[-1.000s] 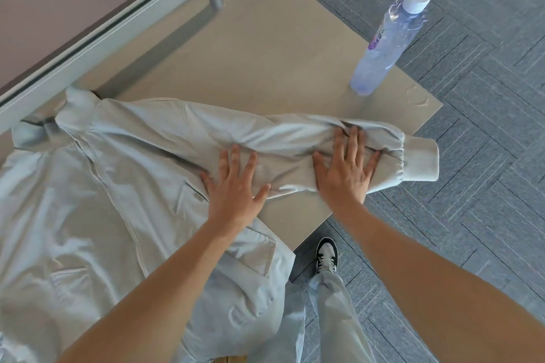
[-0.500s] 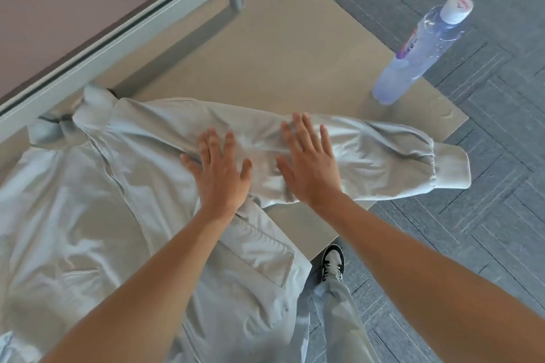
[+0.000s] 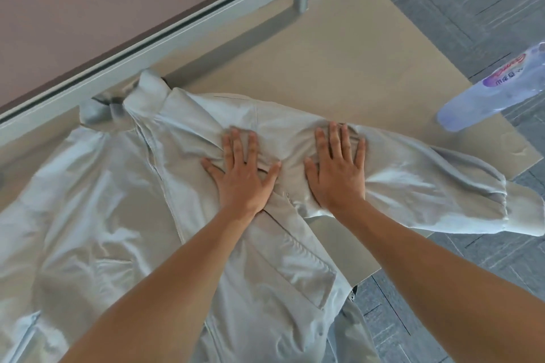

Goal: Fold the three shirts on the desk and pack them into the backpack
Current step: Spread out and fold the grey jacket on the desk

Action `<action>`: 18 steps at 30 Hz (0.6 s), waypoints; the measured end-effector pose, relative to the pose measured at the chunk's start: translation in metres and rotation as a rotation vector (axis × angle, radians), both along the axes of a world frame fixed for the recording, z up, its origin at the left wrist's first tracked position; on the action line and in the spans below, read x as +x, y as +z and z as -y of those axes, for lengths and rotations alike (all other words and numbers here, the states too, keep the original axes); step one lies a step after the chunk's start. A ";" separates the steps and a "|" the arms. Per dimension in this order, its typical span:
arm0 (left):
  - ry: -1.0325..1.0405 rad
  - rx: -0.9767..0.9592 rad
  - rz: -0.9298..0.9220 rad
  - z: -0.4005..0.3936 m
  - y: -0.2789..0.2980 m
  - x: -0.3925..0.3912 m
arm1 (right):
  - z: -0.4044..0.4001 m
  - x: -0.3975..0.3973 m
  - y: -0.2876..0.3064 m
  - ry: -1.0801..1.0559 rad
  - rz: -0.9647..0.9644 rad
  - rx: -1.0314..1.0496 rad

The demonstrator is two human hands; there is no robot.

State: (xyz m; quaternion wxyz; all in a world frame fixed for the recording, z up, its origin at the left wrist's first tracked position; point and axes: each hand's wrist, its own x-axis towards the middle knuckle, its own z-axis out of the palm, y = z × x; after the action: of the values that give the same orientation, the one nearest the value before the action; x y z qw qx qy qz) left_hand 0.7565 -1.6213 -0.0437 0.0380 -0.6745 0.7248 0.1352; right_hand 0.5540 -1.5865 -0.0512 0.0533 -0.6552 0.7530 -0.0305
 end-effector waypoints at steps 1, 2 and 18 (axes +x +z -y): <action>-0.005 0.020 -0.013 0.002 0.001 0.001 | 0.001 0.006 0.004 0.001 0.017 -0.011; -0.009 0.029 -0.030 0.002 0.003 0.005 | 0.003 0.015 0.009 0.023 0.047 -0.029; 0.328 0.008 0.072 -0.106 0.002 0.181 | -0.006 0.180 0.006 0.385 0.090 0.020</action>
State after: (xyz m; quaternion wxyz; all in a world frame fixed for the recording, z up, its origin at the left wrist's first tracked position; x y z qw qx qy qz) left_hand 0.9371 -1.5149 -0.0418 0.0442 -0.7879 0.6027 0.1183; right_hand 0.7339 -1.5803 -0.0450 0.0985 -0.7844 0.6109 -0.0415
